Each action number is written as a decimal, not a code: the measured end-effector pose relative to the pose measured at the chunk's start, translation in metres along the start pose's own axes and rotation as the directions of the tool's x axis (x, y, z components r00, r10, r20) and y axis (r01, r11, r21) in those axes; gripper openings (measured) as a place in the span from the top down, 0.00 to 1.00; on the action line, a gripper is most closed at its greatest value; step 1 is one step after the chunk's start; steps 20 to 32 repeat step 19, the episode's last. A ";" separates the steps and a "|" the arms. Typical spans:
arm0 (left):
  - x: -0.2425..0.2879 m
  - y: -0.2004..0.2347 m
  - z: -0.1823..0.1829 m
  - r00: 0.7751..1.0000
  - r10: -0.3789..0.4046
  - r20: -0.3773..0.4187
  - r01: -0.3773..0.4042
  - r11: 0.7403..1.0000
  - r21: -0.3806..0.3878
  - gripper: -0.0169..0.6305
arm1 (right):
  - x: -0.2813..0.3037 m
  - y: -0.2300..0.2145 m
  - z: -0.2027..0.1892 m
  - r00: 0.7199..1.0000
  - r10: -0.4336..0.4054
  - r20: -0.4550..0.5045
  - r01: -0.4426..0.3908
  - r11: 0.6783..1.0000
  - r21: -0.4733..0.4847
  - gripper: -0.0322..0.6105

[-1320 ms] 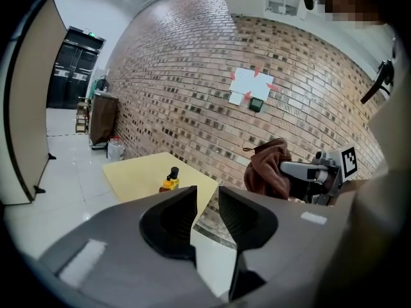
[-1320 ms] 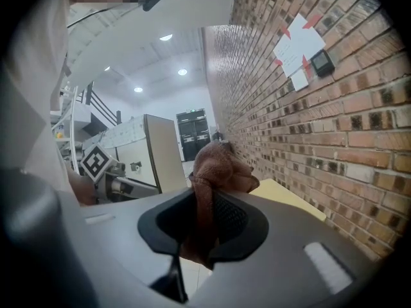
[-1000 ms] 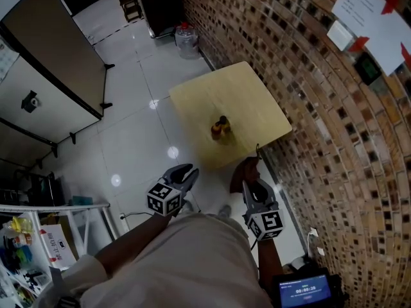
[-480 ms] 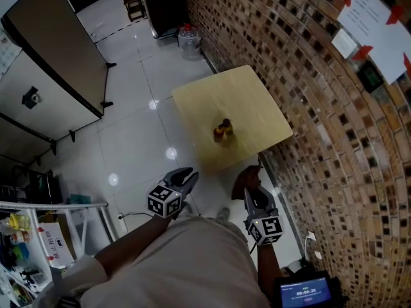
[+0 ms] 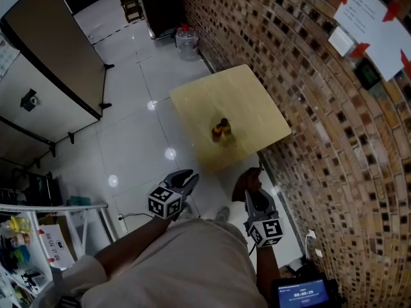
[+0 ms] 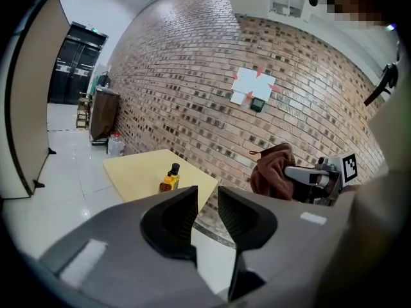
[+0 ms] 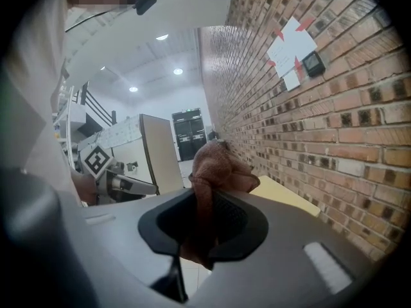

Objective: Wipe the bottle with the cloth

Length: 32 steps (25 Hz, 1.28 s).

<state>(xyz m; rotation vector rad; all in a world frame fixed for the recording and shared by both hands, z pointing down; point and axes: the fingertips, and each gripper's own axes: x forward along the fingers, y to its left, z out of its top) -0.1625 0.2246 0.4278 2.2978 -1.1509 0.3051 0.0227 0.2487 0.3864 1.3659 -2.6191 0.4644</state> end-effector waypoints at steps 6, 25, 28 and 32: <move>0.004 -0.003 -0.003 1.000 -0.004 -0.021 0.004 1.000 0.002 0.80 | -0.001 0.000 -0.001 1.000 0.005 -0.002 -0.005 1.000 -0.006 0.85; 0.033 -0.015 0.008 0.998 -0.035 -0.051 0.037 0.998 0.050 0.80 | 0.005 -0.017 0.013 0.999 -0.004 0.039 0.004 1.000 -0.009 0.85; 0.033 -0.015 0.008 0.998 -0.035 -0.051 0.037 0.998 0.050 0.80 | 0.005 -0.017 0.013 0.999 -0.004 0.039 0.004 1.000 -0.009 0.85; 0.033 -0.015 0.008 0.998 -0.035 -0.051 0.037 0.998 0.050 0.80 | 0.005 -0.017 0.013 0.999 -0.004 0.039 0.004 1.000 -0.009 0.85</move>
